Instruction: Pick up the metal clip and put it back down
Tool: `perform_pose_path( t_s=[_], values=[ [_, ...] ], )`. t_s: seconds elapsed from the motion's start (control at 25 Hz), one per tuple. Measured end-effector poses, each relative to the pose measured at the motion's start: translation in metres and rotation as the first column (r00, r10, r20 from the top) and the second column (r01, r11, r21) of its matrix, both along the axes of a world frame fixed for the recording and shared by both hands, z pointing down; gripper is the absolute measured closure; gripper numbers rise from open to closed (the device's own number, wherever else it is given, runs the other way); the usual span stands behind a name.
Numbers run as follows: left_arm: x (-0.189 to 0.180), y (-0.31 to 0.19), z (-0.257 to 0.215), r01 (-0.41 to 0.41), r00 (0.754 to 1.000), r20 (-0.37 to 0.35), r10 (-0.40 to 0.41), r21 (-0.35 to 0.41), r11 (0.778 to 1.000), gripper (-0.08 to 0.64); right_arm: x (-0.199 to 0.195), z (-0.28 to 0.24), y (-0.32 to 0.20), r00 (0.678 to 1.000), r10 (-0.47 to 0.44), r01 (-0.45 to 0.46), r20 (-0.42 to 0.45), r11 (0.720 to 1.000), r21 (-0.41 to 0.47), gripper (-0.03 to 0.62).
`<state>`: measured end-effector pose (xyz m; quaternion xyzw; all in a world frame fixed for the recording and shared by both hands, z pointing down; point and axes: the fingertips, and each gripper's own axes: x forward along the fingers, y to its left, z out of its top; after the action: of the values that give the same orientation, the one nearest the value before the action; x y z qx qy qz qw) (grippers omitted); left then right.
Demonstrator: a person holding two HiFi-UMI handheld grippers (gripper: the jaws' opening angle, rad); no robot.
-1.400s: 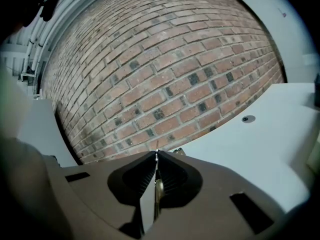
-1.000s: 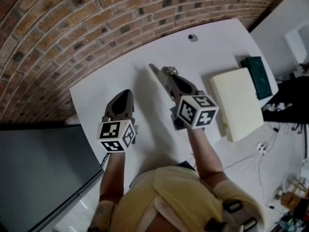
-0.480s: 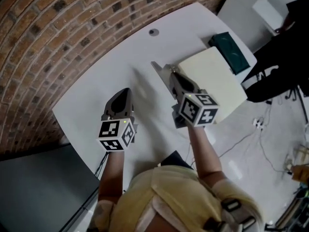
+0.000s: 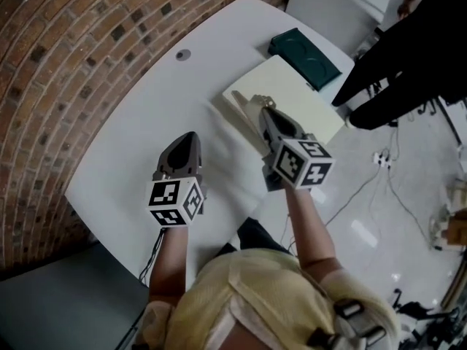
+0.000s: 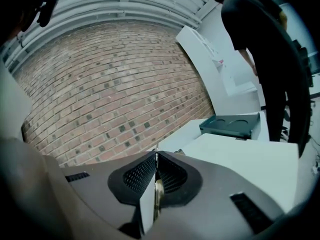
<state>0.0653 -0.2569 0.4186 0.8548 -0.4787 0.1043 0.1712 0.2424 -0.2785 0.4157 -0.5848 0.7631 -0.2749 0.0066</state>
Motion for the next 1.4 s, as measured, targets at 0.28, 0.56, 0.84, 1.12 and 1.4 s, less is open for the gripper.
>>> perform_pose_path(
  t_s=[0.28,0.56,0.84,1.12,1.4],
  values=[
    [0.064,0.000,-0.001,-0.094,0.996,0.001,0.094,0.006,0.996,0.555,0.061,0.004,0.014,0.996,0.090,-0.090,0.002,0.996,0.001,0.571],
    [0.103,-0.002,0.010,-0.149,0.989,0.000,0.149,-0.009,0.989,0.555,0.100,0.014,0.024,0.988,0.154,-0.154,0.010,0.988,-0.009,0.571],
    [0.131,-0.006,0.023,-0.197,0.980,0.001,0.197,-0.034,0.980,0.555,0.131,0.028,0.033,0.974,0.224,-0.224,0.038,0.974,-0.026,0.571],
    [0.156,-0.012,0.029,-0.237,0.971,0.004,0.238,-0.045,0.970,0.555,0.156,0.037,0.039,0.955,0.287,-0.284,0.072,0.958,-0.044,0.571],
    [0.158,-0.014,0.036,-0.242,0.970,0.015,0.243,-0.061,0.968,0.555,0.161,0.055,0.039,0.953,0.297,-0.291,0.064,0.952,-0.091,0.569]
  ],
)
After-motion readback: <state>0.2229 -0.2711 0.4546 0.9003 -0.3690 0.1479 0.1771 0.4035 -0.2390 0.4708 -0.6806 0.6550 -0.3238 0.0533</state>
